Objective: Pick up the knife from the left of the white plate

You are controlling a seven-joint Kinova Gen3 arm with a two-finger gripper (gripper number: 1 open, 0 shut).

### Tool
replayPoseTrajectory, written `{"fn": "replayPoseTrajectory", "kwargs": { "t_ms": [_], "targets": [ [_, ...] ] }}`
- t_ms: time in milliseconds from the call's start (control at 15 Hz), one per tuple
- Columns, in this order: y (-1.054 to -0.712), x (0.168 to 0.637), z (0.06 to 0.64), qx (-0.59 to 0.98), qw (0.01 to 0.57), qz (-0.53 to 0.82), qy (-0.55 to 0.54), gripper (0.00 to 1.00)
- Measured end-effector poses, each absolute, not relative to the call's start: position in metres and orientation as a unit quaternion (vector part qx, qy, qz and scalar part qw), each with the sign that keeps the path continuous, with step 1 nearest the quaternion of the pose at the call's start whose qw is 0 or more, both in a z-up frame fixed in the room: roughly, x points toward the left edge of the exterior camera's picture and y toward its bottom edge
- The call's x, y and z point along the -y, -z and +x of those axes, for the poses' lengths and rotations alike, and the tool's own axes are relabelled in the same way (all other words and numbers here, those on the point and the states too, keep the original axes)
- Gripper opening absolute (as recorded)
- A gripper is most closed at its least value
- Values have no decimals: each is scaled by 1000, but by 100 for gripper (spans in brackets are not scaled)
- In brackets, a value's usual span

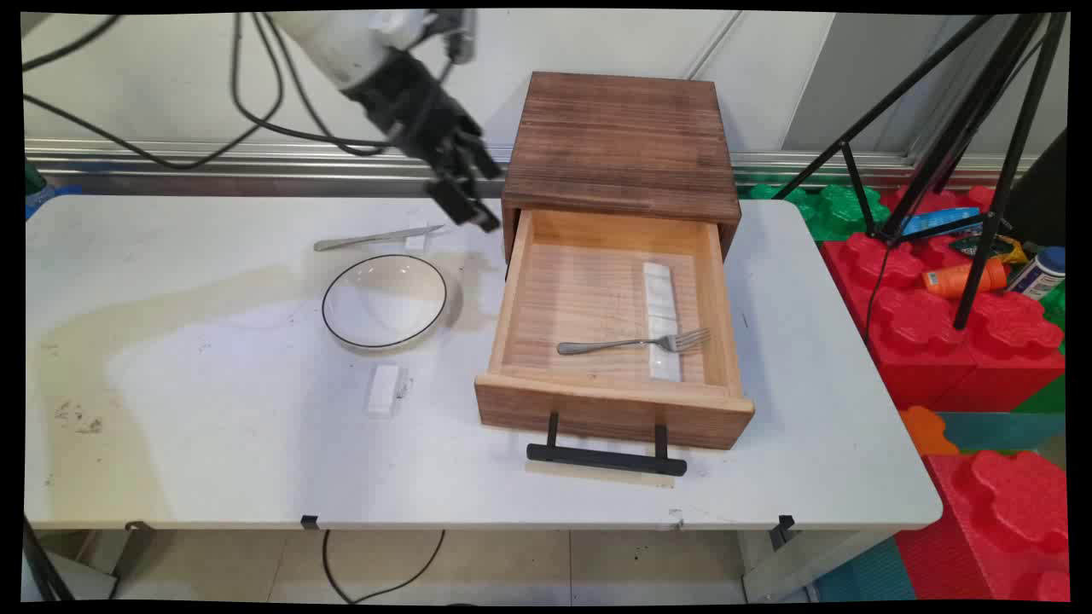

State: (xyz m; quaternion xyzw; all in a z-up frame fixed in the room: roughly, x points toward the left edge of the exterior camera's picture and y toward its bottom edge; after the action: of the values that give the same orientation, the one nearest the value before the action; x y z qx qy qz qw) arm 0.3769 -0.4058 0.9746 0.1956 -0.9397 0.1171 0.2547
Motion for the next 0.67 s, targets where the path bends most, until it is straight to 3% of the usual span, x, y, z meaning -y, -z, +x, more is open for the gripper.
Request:
{"fn": "replayPoseTrajectory", "kwargs": {
  "t_ms": [667],
  "targets": [
    [-967,432,475,943,176,243,-143,100]
  ]
}}
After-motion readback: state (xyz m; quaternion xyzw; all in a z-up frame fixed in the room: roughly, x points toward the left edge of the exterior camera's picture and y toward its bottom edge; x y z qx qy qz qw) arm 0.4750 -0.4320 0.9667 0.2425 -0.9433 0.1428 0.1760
